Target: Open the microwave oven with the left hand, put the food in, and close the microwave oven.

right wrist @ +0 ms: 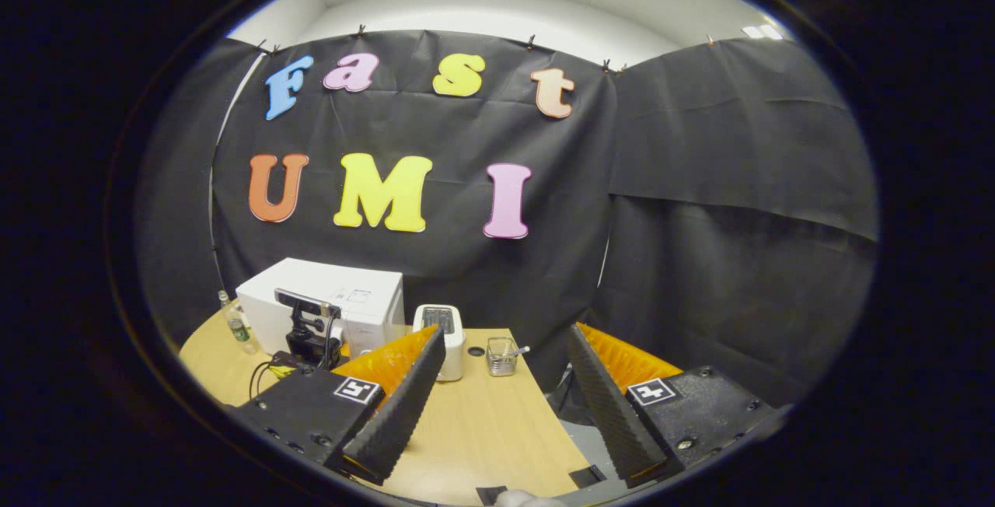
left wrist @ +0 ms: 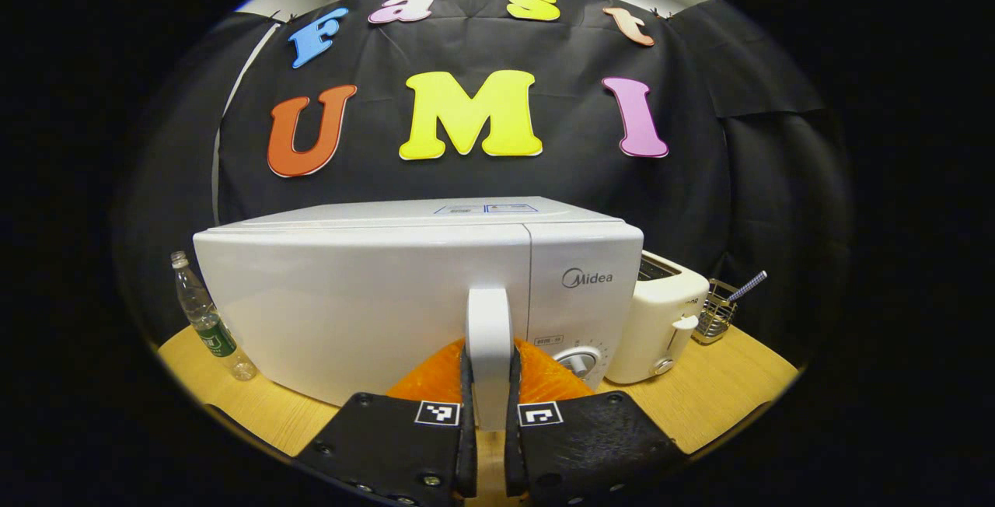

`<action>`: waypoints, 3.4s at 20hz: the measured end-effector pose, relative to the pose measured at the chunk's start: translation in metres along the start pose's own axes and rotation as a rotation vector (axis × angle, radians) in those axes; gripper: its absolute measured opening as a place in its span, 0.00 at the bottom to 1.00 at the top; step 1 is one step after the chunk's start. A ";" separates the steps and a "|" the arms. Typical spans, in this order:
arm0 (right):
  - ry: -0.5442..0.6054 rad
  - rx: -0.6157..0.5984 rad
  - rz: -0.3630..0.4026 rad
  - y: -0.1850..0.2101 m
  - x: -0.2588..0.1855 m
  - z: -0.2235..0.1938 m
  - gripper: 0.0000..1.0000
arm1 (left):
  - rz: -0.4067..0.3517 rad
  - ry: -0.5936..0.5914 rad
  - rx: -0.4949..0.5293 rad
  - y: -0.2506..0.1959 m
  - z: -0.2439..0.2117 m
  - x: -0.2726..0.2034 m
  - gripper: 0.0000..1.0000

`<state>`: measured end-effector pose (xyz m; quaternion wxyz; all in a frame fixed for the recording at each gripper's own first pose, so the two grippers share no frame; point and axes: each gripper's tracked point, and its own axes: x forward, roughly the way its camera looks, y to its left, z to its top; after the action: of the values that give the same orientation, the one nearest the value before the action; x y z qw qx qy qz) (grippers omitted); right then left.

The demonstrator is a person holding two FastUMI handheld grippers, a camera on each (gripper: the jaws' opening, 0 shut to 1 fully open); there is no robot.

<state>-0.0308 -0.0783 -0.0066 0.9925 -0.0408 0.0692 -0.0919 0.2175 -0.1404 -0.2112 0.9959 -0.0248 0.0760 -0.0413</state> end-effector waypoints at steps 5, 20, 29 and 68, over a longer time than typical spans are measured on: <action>-0.001 -0.007 0.005 -0.002 -0.005 -0.001 0.96 | -0.020 0.013 -0.004 0.000 -0.001 -0.004 0.13; -0.011 -0.012 0.246 0.091 -0.027 -0.006 0.96 | -0.024 0.107 0.021 0.087 -0.042 -0.187 0.13; -0.026 -0.015 0.387 0.166 -0.060 -0.009 1.00 | 0.171 0.139 0.044 0.199 -0.059 -0.256 0.10; 0.583 0.187 0.712 0.186 0.099 -0.317 0.86 | 0.215 0.006 0.093 0.160 0.099 -0.334 0.95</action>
<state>0.0525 0.0634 -0.3502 0.9010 0.1027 0.3460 0.2409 -0.0837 0.0522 -0.0728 0.9945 0.0299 0.0791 0.0622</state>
